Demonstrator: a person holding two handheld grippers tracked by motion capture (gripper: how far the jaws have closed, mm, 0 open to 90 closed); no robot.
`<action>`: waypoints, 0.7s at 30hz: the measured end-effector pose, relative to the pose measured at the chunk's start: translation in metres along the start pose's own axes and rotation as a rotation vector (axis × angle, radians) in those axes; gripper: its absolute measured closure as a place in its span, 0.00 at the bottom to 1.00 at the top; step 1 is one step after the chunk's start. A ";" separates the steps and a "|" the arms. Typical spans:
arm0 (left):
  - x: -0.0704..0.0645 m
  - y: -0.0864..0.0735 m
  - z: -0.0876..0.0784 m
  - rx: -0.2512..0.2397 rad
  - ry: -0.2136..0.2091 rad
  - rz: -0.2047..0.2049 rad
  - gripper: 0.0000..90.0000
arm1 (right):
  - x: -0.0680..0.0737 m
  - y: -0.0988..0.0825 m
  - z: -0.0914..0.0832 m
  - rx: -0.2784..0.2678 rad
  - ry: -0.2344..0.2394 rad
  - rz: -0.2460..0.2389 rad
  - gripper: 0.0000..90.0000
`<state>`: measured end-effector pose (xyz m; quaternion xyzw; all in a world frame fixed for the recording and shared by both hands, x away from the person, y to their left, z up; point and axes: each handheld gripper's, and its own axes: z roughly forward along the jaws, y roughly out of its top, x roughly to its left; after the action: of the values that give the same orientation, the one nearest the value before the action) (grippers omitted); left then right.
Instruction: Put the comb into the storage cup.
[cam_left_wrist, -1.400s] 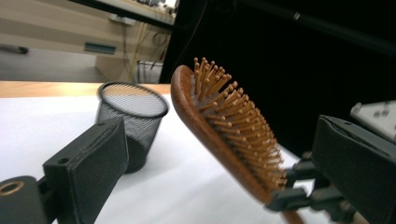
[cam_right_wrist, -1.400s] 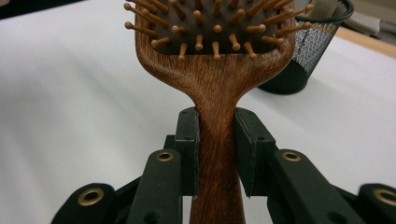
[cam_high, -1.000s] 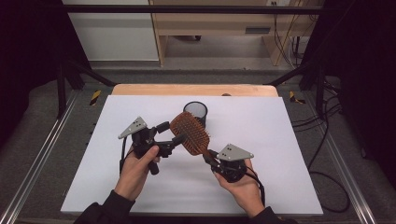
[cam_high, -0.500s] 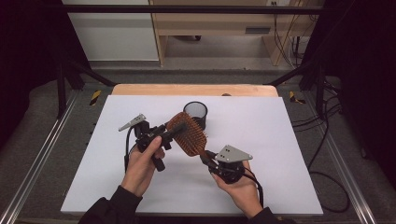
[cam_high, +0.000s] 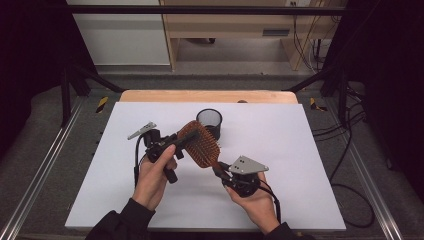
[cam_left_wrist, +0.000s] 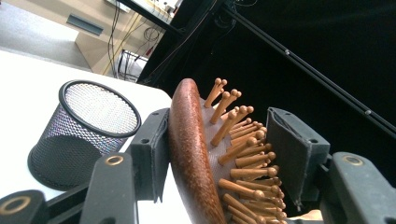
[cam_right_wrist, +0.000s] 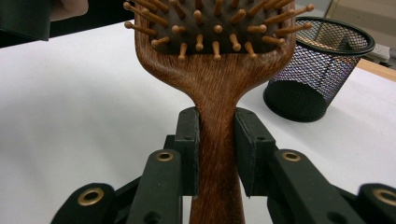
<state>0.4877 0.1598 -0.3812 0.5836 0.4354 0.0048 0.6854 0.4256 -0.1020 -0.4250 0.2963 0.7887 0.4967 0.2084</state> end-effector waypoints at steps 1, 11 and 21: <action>0.000 0.000 0.000 0.001 0.001 0.000 0.48 | 0.000 -0.001 0.001 0.002 0.001 0.001 0.80; -0.007 0.001 0.001 0.010 0.020 -0.006 0.55 | 0.003 -0.002 0.004 0.015 -0.003 -0.001 0.81; -0.012 0.000 0.001 0.007 0.042 0.000 0.57 | 0.003 -0.002 0.005 0.021 -0.002 0.000 0.81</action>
<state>0.4806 0.1529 -0.3741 0.5859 0.4499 0.0156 0.6739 0.4259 -0.0973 -0.4292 0.2991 0.7935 0.4882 0.2060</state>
